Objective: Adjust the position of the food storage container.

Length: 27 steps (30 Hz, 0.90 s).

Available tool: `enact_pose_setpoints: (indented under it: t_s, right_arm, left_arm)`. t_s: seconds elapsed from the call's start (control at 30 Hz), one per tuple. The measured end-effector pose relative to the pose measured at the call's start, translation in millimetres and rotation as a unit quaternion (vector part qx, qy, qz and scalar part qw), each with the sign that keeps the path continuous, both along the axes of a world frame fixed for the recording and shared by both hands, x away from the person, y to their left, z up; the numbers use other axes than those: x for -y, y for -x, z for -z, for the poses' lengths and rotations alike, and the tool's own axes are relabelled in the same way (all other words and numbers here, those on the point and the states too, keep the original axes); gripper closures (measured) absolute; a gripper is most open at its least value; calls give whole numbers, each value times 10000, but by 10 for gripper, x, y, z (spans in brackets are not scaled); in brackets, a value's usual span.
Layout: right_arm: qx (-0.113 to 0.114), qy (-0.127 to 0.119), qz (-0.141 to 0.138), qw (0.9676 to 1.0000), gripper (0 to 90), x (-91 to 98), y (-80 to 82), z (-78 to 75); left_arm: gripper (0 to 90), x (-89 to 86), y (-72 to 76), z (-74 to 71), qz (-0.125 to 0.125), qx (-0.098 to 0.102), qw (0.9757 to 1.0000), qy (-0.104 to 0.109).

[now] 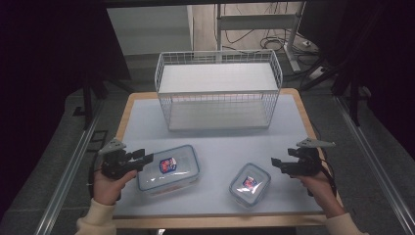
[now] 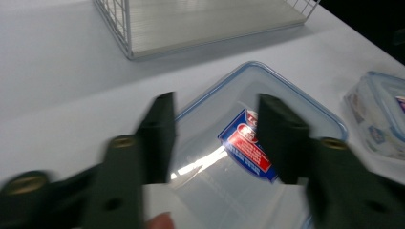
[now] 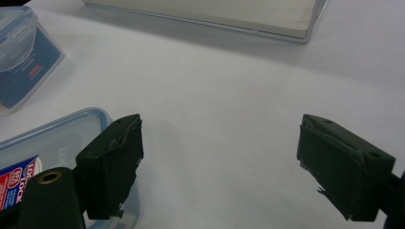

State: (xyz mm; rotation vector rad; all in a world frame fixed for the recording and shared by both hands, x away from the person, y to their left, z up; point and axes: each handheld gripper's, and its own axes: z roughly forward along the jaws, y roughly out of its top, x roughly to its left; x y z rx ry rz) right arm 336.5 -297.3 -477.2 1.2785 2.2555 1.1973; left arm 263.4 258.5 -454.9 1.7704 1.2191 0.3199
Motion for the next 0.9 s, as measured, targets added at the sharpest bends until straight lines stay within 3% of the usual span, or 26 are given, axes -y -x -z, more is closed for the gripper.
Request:
enact_pose_setpoints:
  t_s: [0.03, 0.1, 0.23, 0.47, 0.57, 0.67, 0.77, 0.9]
  right_arm:
    - [-9, -3, 19, 10000, 160, 3, -4, 3]
    - [-23, -4, 67, 10000, 162, 7, -13, 4]
    - [-41, 18, 70, 10000, 162, 5, -11, 5]
    - [-93, 38, 146, 9998, 162, 15, -19, 20]
    - [-110, 63, 170, 9998, 162, 14, -25, 27]
    - [-118, 72, 166, 9998, 162, 11, -26, 31]
    - [-138, 107, 179, 9997, 162, 4, -31, 46]
    - [-155, 128, 184, 9996, 162, 6, -35, 59]
  left_arm:
    - [728, -42, 33, -9, 38, 1, 10000, 43]
    - [816, -103, 95, -8, 63, -9, 10000, -3]
    - [877, -217, 195, 59, -69, -177, 9998, -116]
    - [898, -412, 334, 267, -321, -526, 9980, -143]
    - [899, -457, 408, 425, -351, -792, 9960, -233]
    - [899, -445, 428, 512, -321, -951, 9946, -256]
    - [899, -364, 433, 651, -123, -1219, 9921, -276]
    - [899, -297, 419, 671, 73, -1311, 9912, -151]
